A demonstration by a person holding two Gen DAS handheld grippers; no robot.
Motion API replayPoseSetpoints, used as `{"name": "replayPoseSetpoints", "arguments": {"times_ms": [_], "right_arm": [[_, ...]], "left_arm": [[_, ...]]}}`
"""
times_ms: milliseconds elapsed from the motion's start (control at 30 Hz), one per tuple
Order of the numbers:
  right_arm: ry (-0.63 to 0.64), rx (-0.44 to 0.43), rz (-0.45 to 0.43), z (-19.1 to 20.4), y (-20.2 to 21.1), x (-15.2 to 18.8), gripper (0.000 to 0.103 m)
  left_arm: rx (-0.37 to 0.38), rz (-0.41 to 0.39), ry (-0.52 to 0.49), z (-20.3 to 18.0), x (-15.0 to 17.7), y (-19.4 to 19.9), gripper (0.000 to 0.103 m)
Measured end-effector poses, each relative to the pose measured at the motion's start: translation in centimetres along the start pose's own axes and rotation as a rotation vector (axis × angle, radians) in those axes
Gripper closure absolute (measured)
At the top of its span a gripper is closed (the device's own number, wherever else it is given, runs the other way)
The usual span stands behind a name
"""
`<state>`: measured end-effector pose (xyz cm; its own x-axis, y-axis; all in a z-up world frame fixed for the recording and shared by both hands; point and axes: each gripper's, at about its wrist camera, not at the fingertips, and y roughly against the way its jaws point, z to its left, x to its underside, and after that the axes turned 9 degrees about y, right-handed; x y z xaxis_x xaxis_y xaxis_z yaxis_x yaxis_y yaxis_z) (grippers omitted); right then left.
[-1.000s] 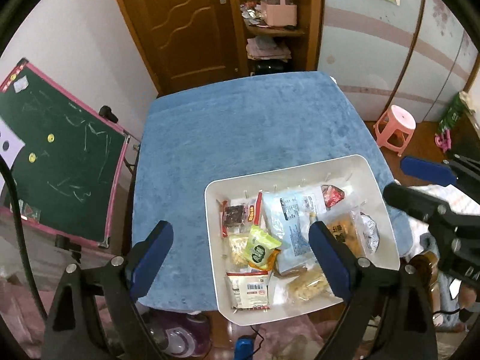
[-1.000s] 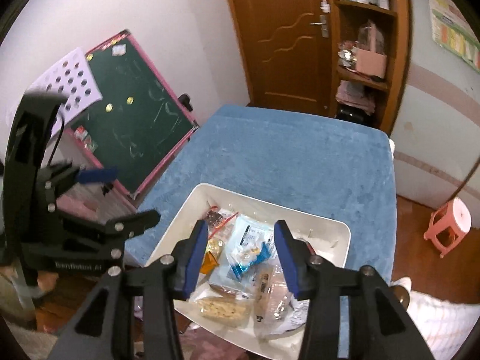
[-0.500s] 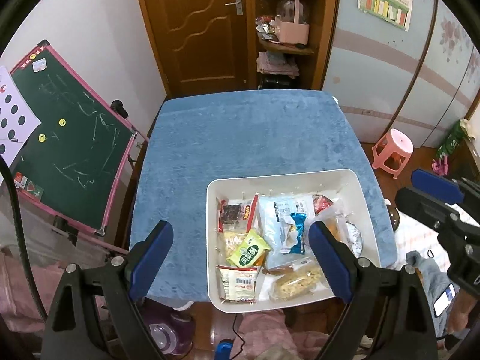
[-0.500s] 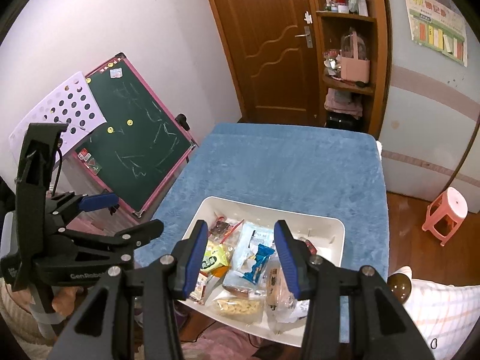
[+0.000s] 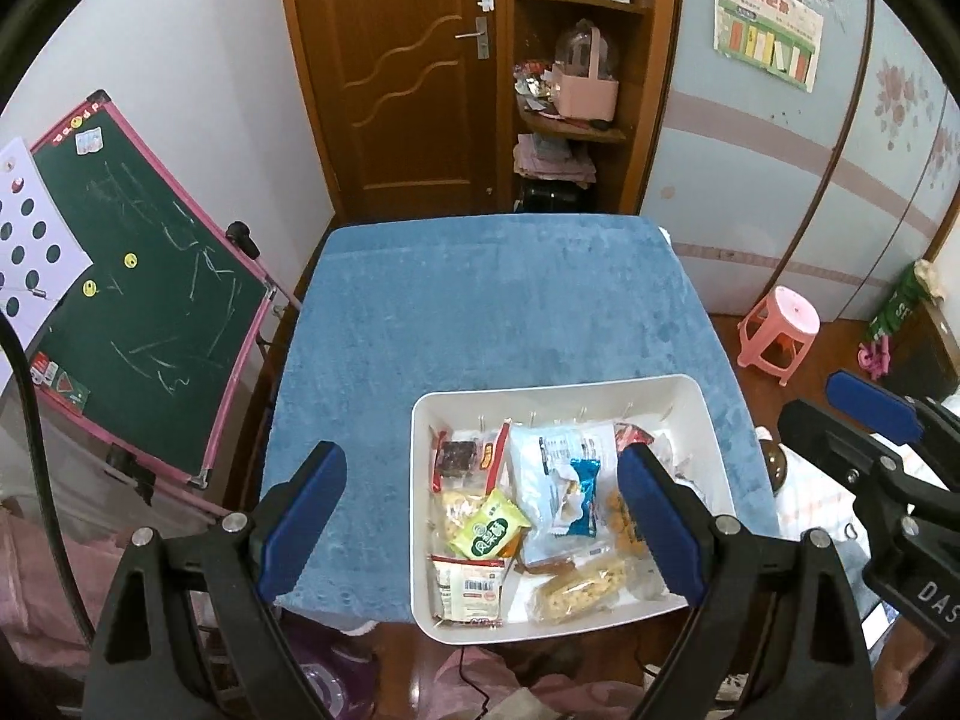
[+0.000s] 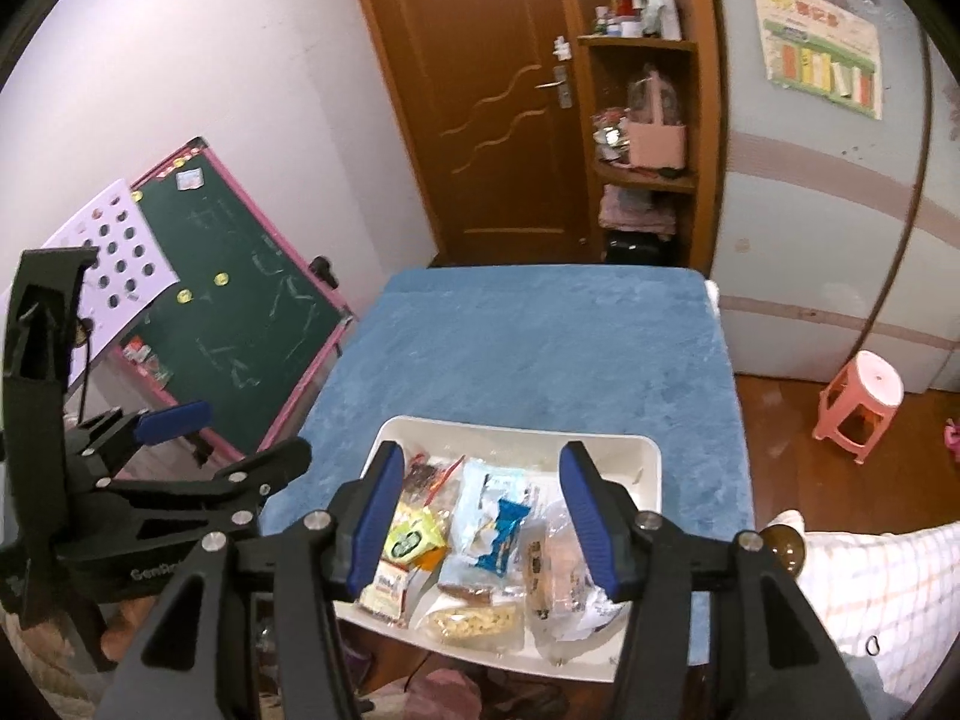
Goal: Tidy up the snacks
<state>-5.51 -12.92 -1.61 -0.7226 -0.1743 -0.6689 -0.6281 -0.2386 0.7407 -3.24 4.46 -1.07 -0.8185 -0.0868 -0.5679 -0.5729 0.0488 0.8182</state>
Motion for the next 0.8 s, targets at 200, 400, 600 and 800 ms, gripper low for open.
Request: {"name": "replayPoseSetpoints", "arguments": {"times_ms": [200,400,600,800], "right_arm": [[0.010,0.057,-0.012,1.3,-0.2,-1.2,0.043],[0.023,0.095,-0.017,2.1,-0.4,-1.7,0.043],[0.011,0.117,-0.012,2.2,-0.9,-1.9,0.043],[0.002,0.130,-0.005,2.4,-1.2,-1.9,0.043]], "left_arm": [[-0.015,-0.020,0.013,0.5,-0.8,0.0,0.012],[-0.022,-0.059,0.006,0.5,-1.7,0.0,0.012],[-0.020,-0.054,-0.001,0.4,-2.3,-0.8,0.012],[-0.014,-0.023,-0.008,0.3,-2.3,-1.8,0.012]]}}
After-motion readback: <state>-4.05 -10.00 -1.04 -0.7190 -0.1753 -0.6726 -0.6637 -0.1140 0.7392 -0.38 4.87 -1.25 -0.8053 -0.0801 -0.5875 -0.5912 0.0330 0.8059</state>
